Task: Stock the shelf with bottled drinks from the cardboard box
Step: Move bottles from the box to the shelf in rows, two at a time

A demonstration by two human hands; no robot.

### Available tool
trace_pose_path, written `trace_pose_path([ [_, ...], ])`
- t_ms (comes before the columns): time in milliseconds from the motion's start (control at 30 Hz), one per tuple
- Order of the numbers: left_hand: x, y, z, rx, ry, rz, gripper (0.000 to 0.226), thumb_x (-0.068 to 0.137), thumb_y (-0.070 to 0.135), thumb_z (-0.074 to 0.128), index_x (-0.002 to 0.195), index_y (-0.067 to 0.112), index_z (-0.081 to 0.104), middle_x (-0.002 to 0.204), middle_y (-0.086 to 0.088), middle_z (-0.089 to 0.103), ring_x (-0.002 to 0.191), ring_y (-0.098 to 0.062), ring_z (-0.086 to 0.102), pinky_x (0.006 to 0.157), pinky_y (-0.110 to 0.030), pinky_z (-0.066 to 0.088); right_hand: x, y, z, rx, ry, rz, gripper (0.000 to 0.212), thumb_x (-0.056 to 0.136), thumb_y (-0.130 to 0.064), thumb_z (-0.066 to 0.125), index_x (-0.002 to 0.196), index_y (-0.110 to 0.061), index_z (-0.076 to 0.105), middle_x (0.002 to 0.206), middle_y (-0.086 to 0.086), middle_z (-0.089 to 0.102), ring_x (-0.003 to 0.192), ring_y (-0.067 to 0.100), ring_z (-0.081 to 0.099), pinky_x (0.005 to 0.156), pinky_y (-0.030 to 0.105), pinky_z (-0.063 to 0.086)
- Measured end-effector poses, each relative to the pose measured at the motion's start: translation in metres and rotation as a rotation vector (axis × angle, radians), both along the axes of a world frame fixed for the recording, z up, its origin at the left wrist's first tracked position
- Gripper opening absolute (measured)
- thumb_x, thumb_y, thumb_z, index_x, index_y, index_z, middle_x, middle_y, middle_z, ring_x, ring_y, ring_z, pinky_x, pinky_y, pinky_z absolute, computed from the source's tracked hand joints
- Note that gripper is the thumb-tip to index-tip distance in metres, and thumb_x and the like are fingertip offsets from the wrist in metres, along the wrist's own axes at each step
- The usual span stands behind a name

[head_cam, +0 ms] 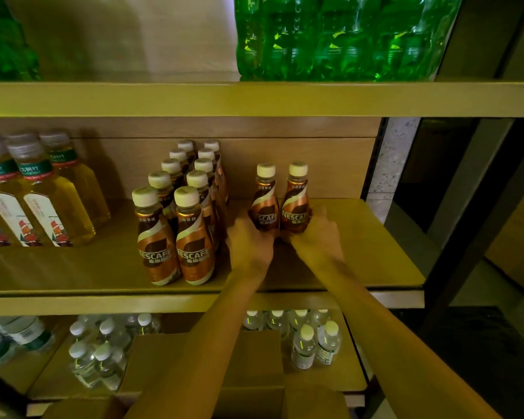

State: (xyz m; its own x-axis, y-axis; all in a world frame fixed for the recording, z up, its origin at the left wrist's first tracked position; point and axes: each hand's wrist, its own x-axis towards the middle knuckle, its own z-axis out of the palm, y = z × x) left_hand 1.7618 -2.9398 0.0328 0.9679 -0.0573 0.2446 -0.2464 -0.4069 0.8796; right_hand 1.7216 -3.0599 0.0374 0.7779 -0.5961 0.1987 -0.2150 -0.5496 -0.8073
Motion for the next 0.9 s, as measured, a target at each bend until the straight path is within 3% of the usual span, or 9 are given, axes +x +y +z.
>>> trace_pose_path([
  [100,0.025,-0.014,-0.001,-0.064,0.051,0.049,0.052,0.077,0.016,0.083,0.123,0.012,0.06,0.119,-0.005,0.068,0.111,-0.022,0.065,0.083,-0.03,0.05,0.025,-0.005,0.004,0.006,-0.019,-0.003,0.073,0.066,-0.029,0.092,0.121,-0.015,0.045,0.116,0.008,0.068,0.106,0.029,0.067,0.084,0.046,0.059],
  [233,0.054,-0.033,-0.003,-0.063,0.057,0.11,0.054,0.076,0.016,0.081,0.125,0.013,0.059,0.124,-0.01,0.063,0.117,-0.029,0.061,0.095,-0.048,0.054,0.051,-0.01,0.001,-0.01,-0.026,-0.017,0.067,0.073,-0.023,0.088,0.123,-0.014,0.043,0.121,0.011,0.064,0.111,0.032,0.064,0.085,0.044,0.059],
  [467,0.082,-0.058,-0.002,-0.067,0.017,0.109,0.045,0.088,0.011,0.071,0.131,0.007,0.055,0.131,-0.013,0.059,0.125,-0.03,0.056,0.099,-0.038,0.047,0.087,-0.027,-0.001,-0.024,-0.027,-0.011,0.058,0.081,-0.019,0.081,0.124,-0.011,0.042,0.123,0.013,0.062,0.112,0.031,0.063,0.084,0.04,0.057],
  [733,0.11,-0.07,-0.001,-0.114,0.045,0.078,0.049,0.087,0.012,0.073,0.133,0.011,0.056,0.134,-0.011,0.057,0.127,-0.029,0.054,0.105,-0.042,0.046,0.113,-0.037,0.0,-0.037,-0.036,-0.008,0.06,0.081,-0.021,0.082,0.124,-0.007,0.042,0.121,0.014,0.063,0.112,0.033,0.063,0.086,0.042,0.057],
  [900,0.12,-0.074,0.002,-0.061,0.05,0.083,0.049,0.086,0.012,0.074,0.131,0.008,0.055,0.133,-0.013,0.058,0.124,-0.031,0.056,0.098,-0.038,0.047,0.122,-0.041,0.0,-0.026,-0.022,-0.01,0.063,0.081,-0.022,0.082,0.128,-0.008,0.041,0.126,0.014,0.061,0.116,0.034,0.061,0.088,0.041,0.054],
])
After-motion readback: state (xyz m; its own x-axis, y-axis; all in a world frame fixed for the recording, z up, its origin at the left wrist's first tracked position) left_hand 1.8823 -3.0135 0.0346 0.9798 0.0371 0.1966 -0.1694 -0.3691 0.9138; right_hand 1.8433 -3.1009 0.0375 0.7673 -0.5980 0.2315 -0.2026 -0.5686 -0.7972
